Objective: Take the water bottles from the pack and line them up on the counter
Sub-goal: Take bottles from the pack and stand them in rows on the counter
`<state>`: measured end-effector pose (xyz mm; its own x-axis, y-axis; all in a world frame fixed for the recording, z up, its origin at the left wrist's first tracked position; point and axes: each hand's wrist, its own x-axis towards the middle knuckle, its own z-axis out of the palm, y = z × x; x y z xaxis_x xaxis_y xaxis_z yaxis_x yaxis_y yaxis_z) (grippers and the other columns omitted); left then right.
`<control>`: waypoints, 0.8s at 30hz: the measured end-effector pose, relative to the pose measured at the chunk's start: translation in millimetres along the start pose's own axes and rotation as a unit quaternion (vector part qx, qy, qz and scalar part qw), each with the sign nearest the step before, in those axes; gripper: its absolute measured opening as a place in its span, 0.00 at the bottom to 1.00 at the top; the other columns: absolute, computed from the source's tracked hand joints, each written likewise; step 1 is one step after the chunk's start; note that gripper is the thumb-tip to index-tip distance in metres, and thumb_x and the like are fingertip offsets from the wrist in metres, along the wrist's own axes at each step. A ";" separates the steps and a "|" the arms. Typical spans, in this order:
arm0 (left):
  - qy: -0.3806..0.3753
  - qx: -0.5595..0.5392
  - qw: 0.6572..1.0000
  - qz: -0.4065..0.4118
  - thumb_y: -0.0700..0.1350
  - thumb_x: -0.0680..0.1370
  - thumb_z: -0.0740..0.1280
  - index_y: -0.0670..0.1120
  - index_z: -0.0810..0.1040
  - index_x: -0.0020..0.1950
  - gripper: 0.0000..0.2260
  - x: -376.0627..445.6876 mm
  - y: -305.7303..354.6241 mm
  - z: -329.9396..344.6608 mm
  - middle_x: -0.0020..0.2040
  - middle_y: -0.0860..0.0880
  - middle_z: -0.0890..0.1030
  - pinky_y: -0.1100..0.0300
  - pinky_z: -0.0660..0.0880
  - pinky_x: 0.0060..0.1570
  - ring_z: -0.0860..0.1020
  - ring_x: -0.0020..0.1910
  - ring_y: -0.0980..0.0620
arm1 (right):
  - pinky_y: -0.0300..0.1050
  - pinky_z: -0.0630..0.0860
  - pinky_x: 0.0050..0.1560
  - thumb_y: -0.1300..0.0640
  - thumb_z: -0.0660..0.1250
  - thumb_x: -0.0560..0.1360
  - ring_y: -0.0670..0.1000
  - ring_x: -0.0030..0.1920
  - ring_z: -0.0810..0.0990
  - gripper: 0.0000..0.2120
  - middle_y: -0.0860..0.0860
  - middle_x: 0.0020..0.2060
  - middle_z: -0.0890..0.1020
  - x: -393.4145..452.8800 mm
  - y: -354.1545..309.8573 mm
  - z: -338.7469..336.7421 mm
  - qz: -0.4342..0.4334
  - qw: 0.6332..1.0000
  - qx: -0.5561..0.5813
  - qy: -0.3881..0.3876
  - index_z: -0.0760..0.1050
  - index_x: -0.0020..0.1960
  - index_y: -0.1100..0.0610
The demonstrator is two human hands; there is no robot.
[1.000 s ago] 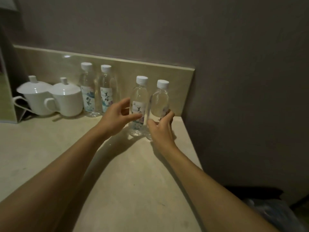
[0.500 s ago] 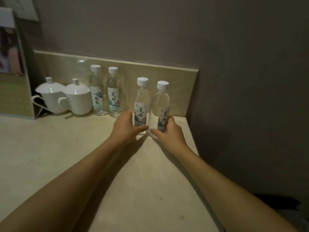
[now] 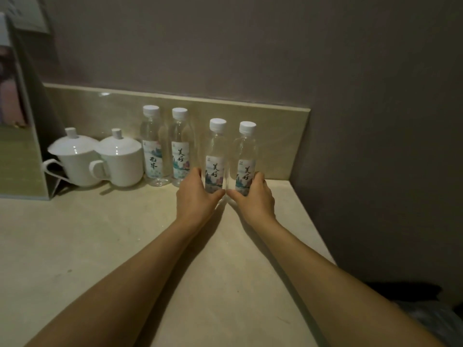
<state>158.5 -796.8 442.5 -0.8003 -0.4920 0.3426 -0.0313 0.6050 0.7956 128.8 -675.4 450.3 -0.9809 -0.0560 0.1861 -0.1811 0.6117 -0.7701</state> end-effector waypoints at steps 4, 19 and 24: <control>0.025 0.037 0.999 0.010 0.48 0.71 0.76 0.45 0.72 0.65 0.25 5.6 -4.2 -3.4 0.62 0.44 0.73 0.53 0.75 0.59 0.75 0.61 0.44 | 0.59 0.77 0.57 0.45 0.74 0.71 0.56 0.60 0.77 0.26 0.52 0.62 0.75 2.3 -9.1 9.2 0.005 1.000 0.003 0.004 0.64 0.60 0.52; 0.050 -0.020 0.998 -0.041 0.45 0.72 0.76 0.41 0.65 0.66 0.29 3.9 1.4 0.2 0.61 0.41 0.78 0.48 0.78 0.57 0.79 0.60 0.41 | 0.55 0.78 0.60 0.53 0.73 0.73 0.56 0.61 0.79 0.24 0.55 0.64 0.78 13.4 -10.4 12.8 0.007 1.000 0.015 -0.018 0.64 0.62 0.55; 0.067 0.002 0.996 -0.052 0.45 0.72 0.76 0.42 0.65 0.63 0.27 8.8 4.1 3.8 0.59 0.41 0.79 0.51 0.77 0.54 0.79 0.59 0.41 | 0.58 0.78 0.59 0.51 0.73 0.73 0.56 0.60 0.79 0.24 0.54 0.63 0.77 18.5 -8.5 15.4 0.000 1.000 0.005 -0.022 0.64 0.61 0.53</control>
<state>149.1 -796.2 446.9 -0.7056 -0.6307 0.3230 -0.1120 0.5494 0.8280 111.1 -693.9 450.9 -0.9832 -0.0895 0.1592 -0.1807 0.6043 -0.7760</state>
